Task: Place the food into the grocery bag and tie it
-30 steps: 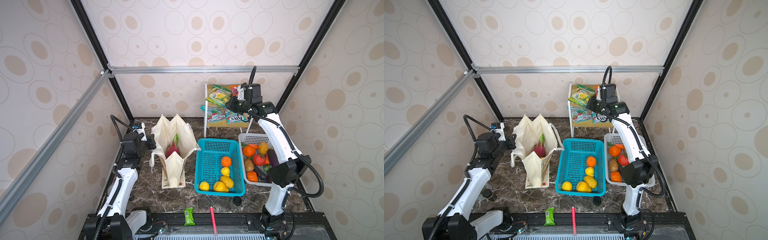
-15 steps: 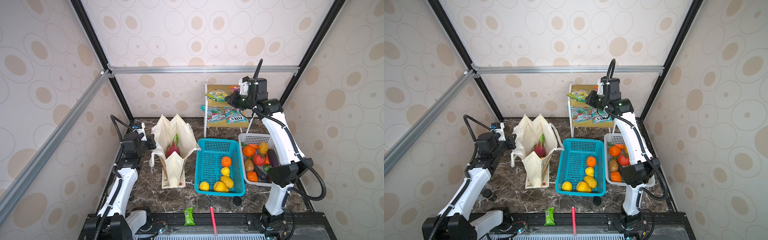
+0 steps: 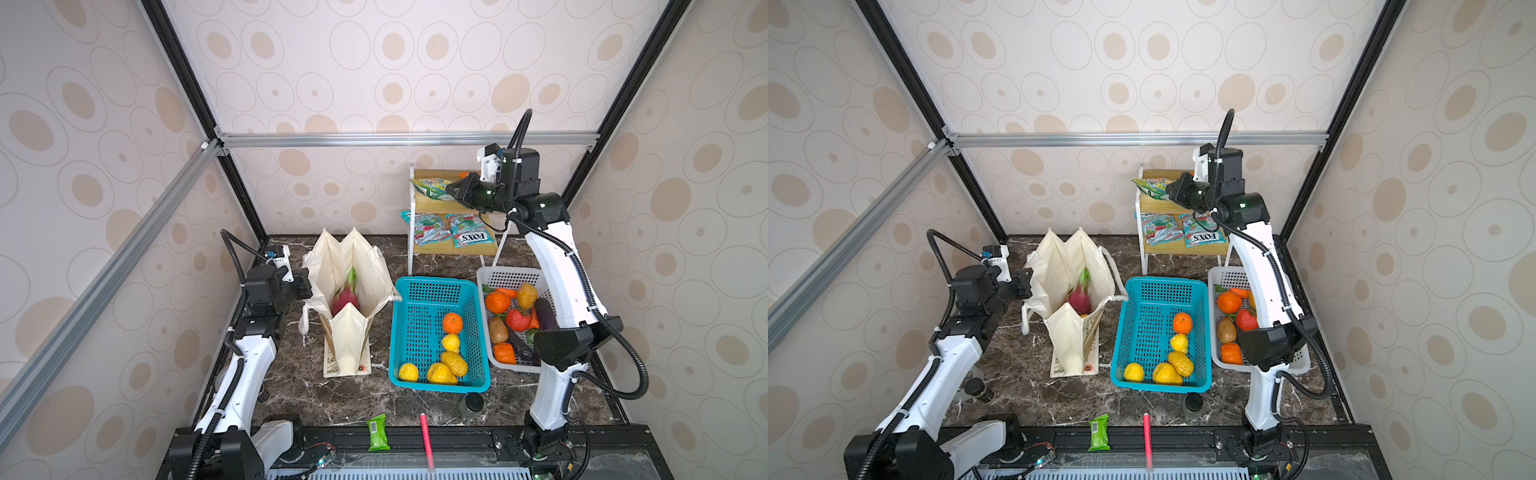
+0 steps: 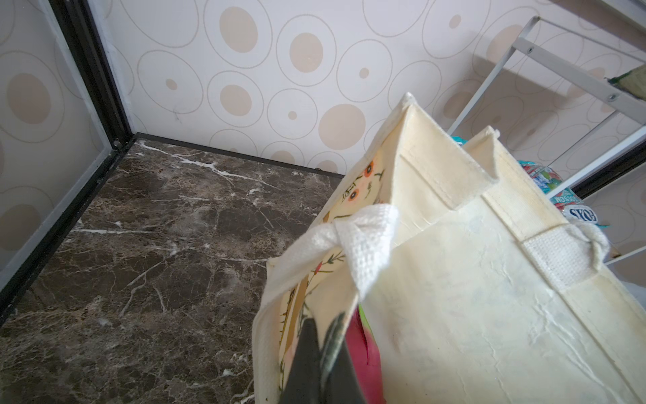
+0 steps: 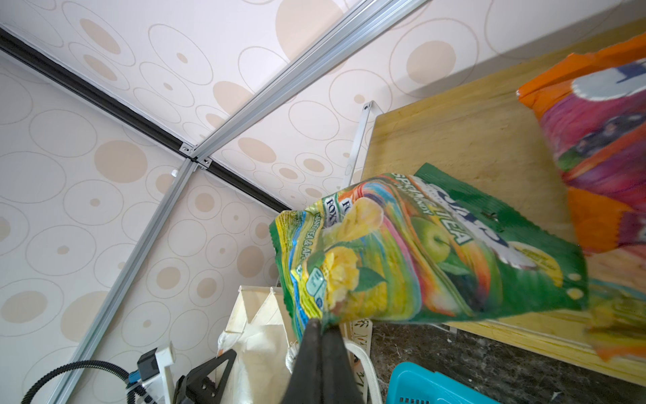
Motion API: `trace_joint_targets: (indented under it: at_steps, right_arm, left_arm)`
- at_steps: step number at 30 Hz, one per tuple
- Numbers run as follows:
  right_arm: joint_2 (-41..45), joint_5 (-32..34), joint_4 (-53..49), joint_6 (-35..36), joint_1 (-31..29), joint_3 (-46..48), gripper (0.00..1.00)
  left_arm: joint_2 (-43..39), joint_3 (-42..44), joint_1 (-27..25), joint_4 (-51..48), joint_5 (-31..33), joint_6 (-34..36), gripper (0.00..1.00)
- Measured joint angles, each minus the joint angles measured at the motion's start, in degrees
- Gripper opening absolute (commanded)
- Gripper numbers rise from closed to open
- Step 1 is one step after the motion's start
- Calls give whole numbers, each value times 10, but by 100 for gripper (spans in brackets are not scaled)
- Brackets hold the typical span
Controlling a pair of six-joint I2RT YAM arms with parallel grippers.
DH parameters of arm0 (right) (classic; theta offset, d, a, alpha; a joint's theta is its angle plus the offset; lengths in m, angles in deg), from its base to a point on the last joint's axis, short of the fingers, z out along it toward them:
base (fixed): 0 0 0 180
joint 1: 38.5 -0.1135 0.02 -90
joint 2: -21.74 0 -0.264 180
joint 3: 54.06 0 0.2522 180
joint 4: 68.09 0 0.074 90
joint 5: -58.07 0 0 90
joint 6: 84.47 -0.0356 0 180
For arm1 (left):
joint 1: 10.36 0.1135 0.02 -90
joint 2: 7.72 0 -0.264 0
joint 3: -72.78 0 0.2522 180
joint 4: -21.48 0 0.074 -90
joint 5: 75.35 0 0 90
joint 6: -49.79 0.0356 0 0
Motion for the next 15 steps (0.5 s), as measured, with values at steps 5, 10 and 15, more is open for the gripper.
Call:
trace_joint_targets:
  at_steps: [5,10,15]
  right_arm:
    - [0,2,1,1,-14,0,0]
    - [15,27,-2,15,-47,10,0]
    - [52,58,-3,36,-89,37,0]
  left_arm:
    - [0,0,0,0,0,0,0]
    - [0,0,0,0,0,0,0]
    - [0,0,0,0,0,0,0]
